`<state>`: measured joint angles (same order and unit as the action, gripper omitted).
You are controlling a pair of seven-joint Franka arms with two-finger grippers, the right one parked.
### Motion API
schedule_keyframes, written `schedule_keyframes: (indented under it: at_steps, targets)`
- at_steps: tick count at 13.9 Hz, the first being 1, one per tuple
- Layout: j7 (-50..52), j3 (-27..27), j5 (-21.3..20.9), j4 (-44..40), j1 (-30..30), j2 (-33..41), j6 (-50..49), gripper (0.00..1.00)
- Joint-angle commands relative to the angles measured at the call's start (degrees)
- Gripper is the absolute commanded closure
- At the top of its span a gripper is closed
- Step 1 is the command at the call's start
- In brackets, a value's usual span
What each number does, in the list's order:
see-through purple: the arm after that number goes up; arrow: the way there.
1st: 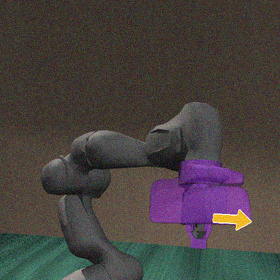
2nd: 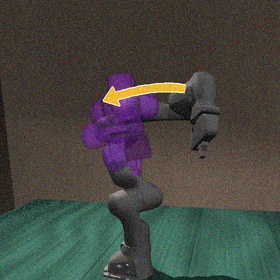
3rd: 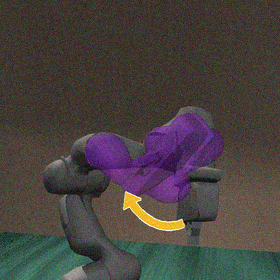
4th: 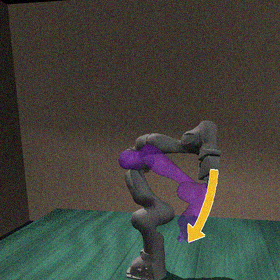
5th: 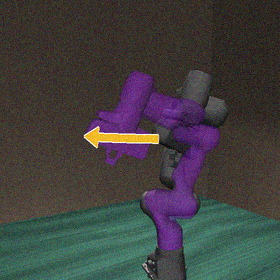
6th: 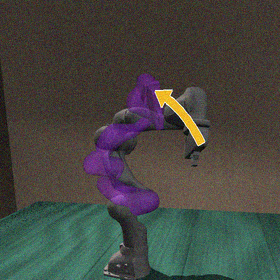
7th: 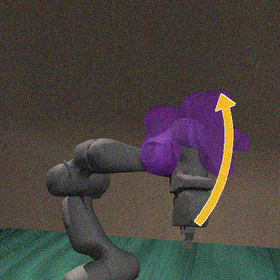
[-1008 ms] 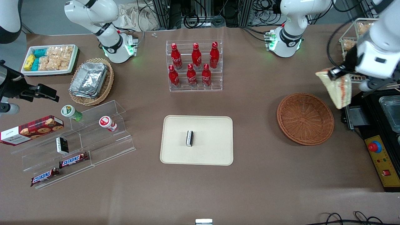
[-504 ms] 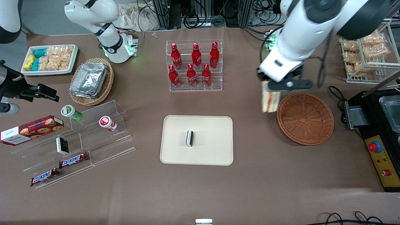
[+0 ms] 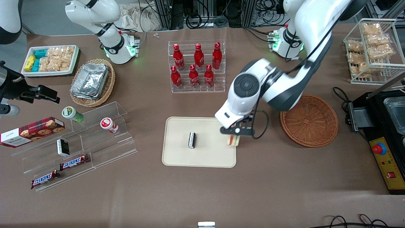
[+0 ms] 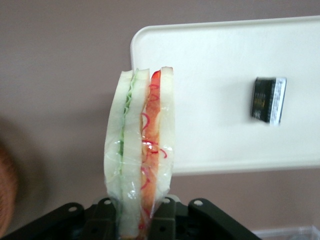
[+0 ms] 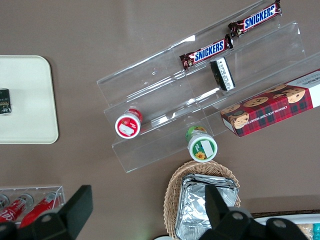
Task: Place sandwich from basket to tray
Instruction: 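Carry the sandwich over the white tray beside the black packet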
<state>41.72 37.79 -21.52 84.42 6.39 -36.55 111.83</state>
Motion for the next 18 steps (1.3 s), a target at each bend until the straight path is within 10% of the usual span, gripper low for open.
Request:
schedule_keyframes:
  at_steps: [1,11,13,15,18]
  targets:
    - [3.4,0.2,-5.4,-6.2,1.7,-7.8,0.9,1.00]
    - [8.0,-6.1,-6.7,-8.0,8.6,-14.8,7.9,1.00]
    - [7.6,-6.1,-6.8,-8.0,8.6,-15.0,7.9,0.64]
    - [7.8,-6.1,-7.1,-8.0,8.6,-15.4,8.5,0.00]
    - [7.5,-6.1,-7.4,-8.0,8.5,-15.3,8.5,0.00]
